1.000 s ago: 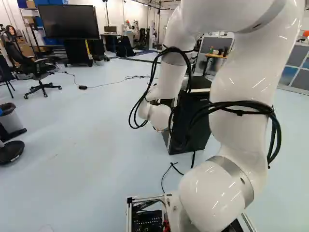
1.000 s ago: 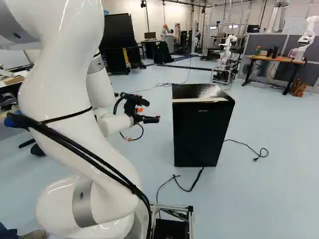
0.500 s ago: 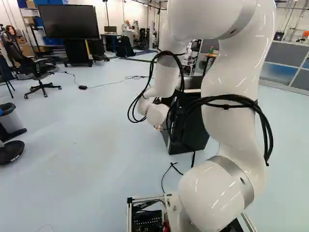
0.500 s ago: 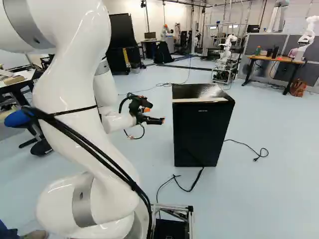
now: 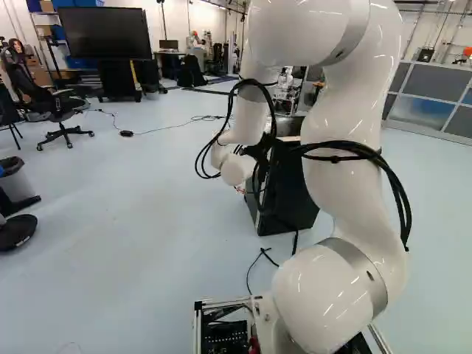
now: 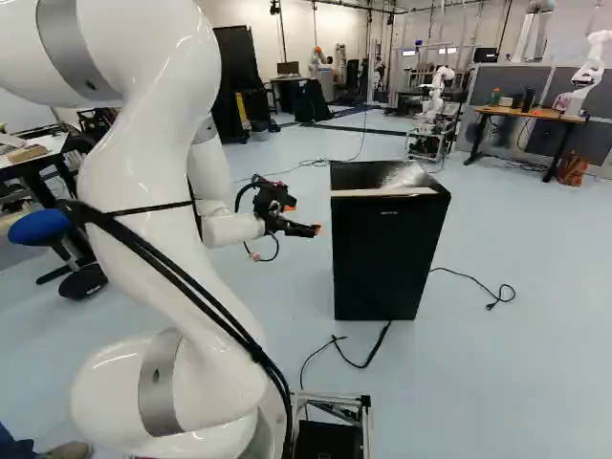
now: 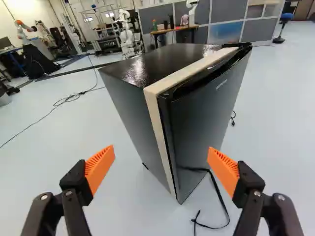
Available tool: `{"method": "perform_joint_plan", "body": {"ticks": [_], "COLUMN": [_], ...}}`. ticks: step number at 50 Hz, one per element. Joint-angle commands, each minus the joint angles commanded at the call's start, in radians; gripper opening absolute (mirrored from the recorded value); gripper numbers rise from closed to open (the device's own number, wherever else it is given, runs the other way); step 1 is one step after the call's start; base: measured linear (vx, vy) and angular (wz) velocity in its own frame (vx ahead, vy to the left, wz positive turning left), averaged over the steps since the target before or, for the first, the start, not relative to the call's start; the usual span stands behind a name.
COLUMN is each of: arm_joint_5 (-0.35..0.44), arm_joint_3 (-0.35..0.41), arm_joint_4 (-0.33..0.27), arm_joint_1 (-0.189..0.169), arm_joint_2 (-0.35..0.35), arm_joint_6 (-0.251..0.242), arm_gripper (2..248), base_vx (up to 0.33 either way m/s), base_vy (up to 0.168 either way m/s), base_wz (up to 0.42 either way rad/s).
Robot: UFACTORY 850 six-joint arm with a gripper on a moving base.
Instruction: Grab a drink from the fridge
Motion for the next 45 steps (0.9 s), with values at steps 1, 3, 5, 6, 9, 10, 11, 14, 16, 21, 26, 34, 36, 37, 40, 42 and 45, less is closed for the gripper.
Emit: {"method": "perform_joint_plan", "body": {"ticks": [1, 3, 5, 6, 9, 10, 11, 14, 16, 21, 26, 34, 36, 37, 40, 42, 45], "arm_joint_5": [0.0, 0.0, 0.0, 0.0, 0.0, 0.0, 0.0, 0.0, 0.0, 0.0, 0.0, 0.0, 0.0, 0.0, 0.0, 0.0, 0.0], "arm_joint_3": [-0.002, -0.006, -0.009, -0.011, -0.017, -0.018, -0.02, -0.026, -0.031, -0.043, -0.056, -0.077, -0.082, -0.084, -0.092, -0.097, -0.104], "arm_joint_4": [0.001, 0.004, 0.006, 0.007, 0.011, 0.012, 0.013, 0.016, 0.018, 0.023, 0.028, 0.035, 0.037, 0.038, 0.039, 0.04, 0.04], "arm_joint_1": [-0.001, -0.004, -0.008, -0.009, -0.014, -0.016, -0.017, -0.022, -0.025, -0.033, -0.039, -0.049, -0.052, -0.053, -0.056, -0.059, -0.063], "arm_joint_2": [-0.001, -0.004, -0.007, -0.008, -0.012, -0.013, -0.014, -0.018, -0.021, -0.03, -0.039, -0.053, -0.057, -0.058, -0.063, -0.067, -0.072], "arm_joint_6": [0.0, 0.0, 0.0, 0.0, 0.0, 0.0, 0.0, 0.0, 0.0, 0.0, 0.0, 0.0, 0.0, 0.0, 0.0, 0.0, 0.0], "arm_gripper": [247, 247, 247, 247, 247, 247, 247, 247, 247, 247, 247, 247, 247, 247, 247, 247, 247], "base_vx": [0.0, 0.0, 0.0, 0.0, 0.0, 0.0, 0.0, 0.0, 0.0, 0.0, 0.0, 0.0, 0.0, 0.0, 0.0, 0.0, 0.0], "base_vy": [0.0, 0.0, 0.0, 0.0, 0.0, 0.0, 0.0, 0.0, 0.0, 0.0, 0.0, 0.0, 0.0, 0.0, 0.0, 0.0, 0.0], "base_wz": [0.0, 0.0, 0.0, 0.0, 0.0, 0.0, 0.0, 0.0, 0.0, 0.0, 0.0, 0.0, 0.0, 0.0, 0.0, 0.0, 0.0]}}
